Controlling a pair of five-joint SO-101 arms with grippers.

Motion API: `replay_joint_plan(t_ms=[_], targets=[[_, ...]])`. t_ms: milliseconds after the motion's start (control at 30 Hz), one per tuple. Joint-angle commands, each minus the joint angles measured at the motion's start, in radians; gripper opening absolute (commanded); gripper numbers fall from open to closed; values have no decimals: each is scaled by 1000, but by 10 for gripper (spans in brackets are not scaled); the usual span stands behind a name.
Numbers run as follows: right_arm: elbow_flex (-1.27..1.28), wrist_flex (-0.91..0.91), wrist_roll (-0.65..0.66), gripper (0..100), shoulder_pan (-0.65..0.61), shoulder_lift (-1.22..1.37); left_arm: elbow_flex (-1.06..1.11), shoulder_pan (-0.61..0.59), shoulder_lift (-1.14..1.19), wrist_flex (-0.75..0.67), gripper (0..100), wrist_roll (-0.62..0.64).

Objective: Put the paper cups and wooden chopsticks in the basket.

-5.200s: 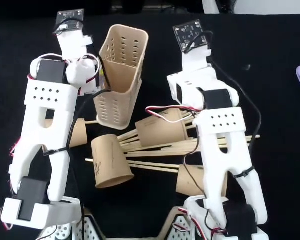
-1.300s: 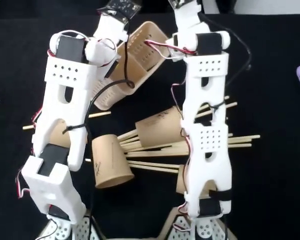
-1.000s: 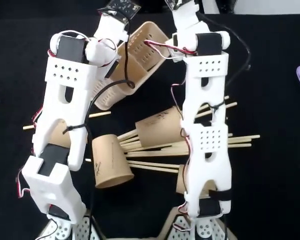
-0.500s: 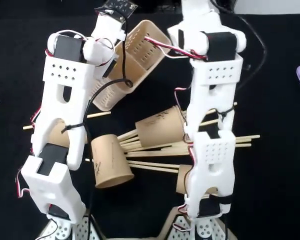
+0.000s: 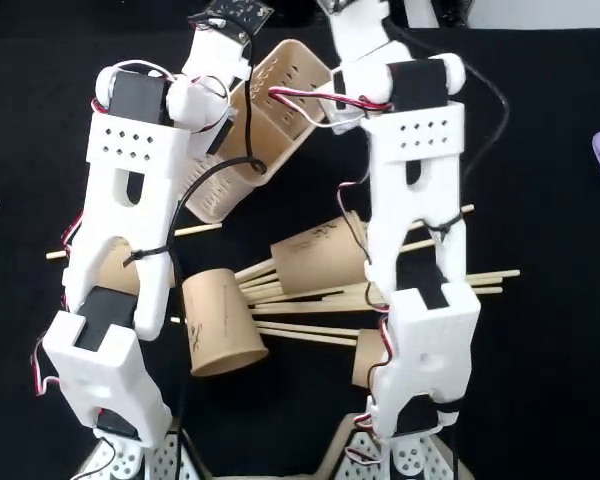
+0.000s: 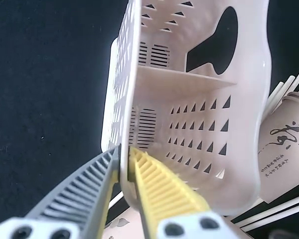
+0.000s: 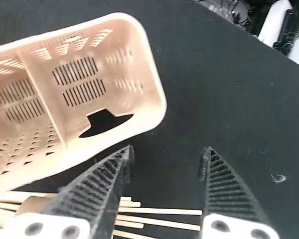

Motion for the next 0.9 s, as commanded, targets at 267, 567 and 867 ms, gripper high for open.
replay_joint_plan(t_ms=[267, 567, 867], targets=[[21, 5, 80, 222, -71, -36, -16, 21, -29, 5, 30, 6], [39, -58, 87, 222, 6, 104, -16, 24, -21, 6, 30, 6], [39, -58, 160, 10, -11, 102, -16, 24, -21, 5, 30, 8]])
